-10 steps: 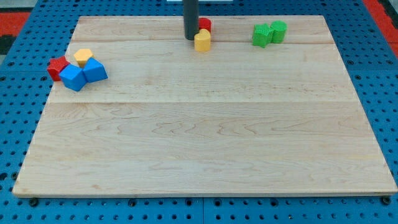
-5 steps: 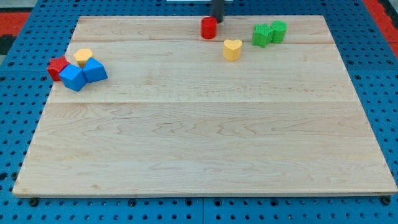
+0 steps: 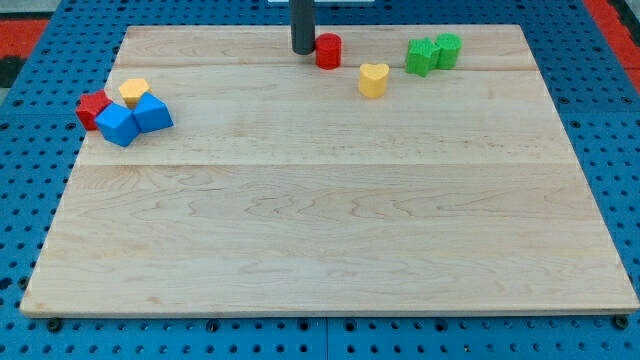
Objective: Move the yellow heart closer to green star
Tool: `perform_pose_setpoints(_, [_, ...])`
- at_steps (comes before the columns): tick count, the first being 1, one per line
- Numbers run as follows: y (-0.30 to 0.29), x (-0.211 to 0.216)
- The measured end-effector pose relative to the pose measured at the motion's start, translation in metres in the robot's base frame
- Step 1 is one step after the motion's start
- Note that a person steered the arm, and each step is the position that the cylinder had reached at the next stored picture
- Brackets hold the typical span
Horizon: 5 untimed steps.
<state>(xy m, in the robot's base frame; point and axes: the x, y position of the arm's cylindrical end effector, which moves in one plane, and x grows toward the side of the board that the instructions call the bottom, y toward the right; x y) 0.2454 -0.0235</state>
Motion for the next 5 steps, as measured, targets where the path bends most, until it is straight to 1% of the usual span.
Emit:
perform_pose_setpoints(1, [-0.005, 0.051])
perform_pose_setpoints(2, [0.049, 0.069])
perform_pose_setpoints(4, [0.076, 0.064])
perform_pose_setpoints(5, [0.122, 0.052])
